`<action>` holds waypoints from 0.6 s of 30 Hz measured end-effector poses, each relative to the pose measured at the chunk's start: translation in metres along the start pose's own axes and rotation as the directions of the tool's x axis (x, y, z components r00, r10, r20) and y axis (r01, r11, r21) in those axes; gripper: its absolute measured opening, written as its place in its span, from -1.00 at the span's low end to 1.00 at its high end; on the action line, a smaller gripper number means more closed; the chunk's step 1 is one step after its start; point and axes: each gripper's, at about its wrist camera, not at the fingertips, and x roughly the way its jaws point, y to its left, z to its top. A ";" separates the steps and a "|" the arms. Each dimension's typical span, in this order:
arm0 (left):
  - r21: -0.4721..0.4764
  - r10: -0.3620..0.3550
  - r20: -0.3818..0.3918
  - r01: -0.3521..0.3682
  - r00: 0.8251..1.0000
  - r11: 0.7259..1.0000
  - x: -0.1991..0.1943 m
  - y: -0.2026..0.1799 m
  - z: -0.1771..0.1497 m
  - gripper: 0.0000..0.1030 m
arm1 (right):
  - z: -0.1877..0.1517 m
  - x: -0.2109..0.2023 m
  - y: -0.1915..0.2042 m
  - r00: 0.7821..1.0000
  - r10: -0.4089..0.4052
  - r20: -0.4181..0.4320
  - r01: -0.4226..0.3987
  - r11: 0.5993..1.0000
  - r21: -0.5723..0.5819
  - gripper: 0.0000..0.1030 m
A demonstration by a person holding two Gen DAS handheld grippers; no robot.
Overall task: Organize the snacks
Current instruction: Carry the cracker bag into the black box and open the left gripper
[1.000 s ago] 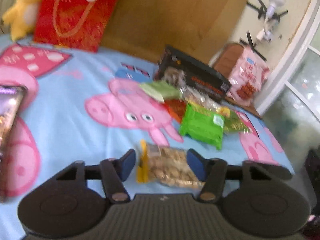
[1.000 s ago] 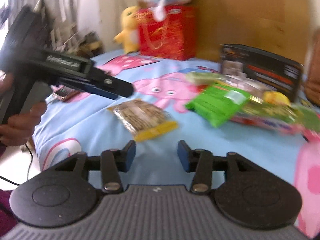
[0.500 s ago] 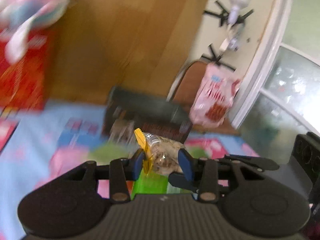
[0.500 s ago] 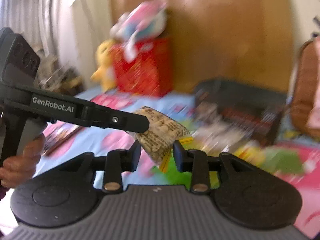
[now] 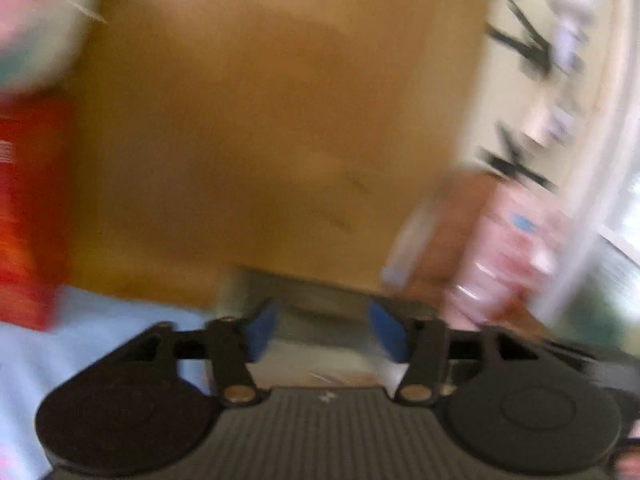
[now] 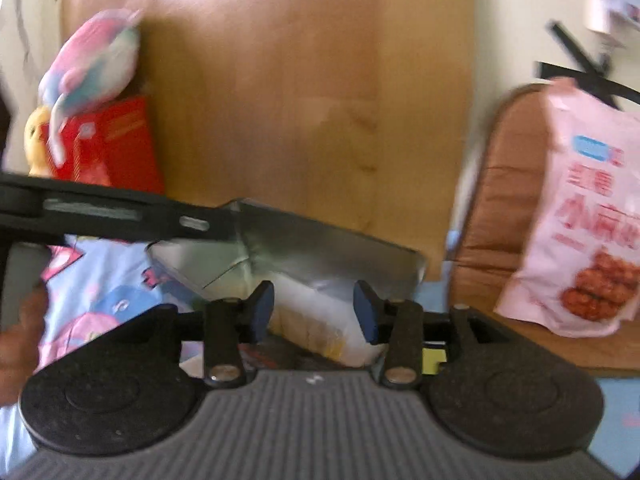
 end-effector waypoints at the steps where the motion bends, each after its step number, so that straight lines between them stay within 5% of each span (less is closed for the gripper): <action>1: -0.024 0.062 0.018 -0.062 0.998 0.998 -0.002 0.009 -0.001 0.31 | -0.001 -0.005 -0.010 1.000 0.001 0.016 -0.002 0.999 0.044 0.01; 4: -0.086 0.083 -0.068 -0.088 0.994 0.992 0.011 0.027 -0.005 0.16 | -0.009 -0.006 -0.032 0.999 -0.036 0.020 0.033 0.988 0.149 0.09; 7: -0.045 0.085 -0.158 -0.093 0.984 0.995 0.025 0.021 -0.020 -0.13 | -0.018 0.002 -0.037 1.000 -0.015 -0.022 0.020 0.978 0.206 0.09; 9: 0.001 0.121 -0.145 -0.122 0.982 0.993 0.023 0.013 -0.029 -0.13 | -0.021 0.007 -0.035 1.000 -0.025 -0.017 0.028 0.975 0.221 0.07; 12: -0.030 0.081 -0.156 -0.087 0.984 0.996 0.013 0.008 -0.033 -0.12 | -0.018 0.015 -0.042 0.996 -0.080 -0.043 0.087 0.974 0.209 0.07; 15: -0.056 0.118 -0.116 -0.125 0.986 0.991 -0.006 0.007 -0.032 0.36 | -0.019 0.003 -0.051 0.992 -0.123 -0.017 0.123 0.958 0.257 0.07; 18: -0.076 0.144 -0.012 -0.145 0.989 0.987 -0.040 0.005 -0.037 0.43 | -0.024 -0.035 -0.041 0.994 -0.056 0.088 0.033 0.969 0.246 0.08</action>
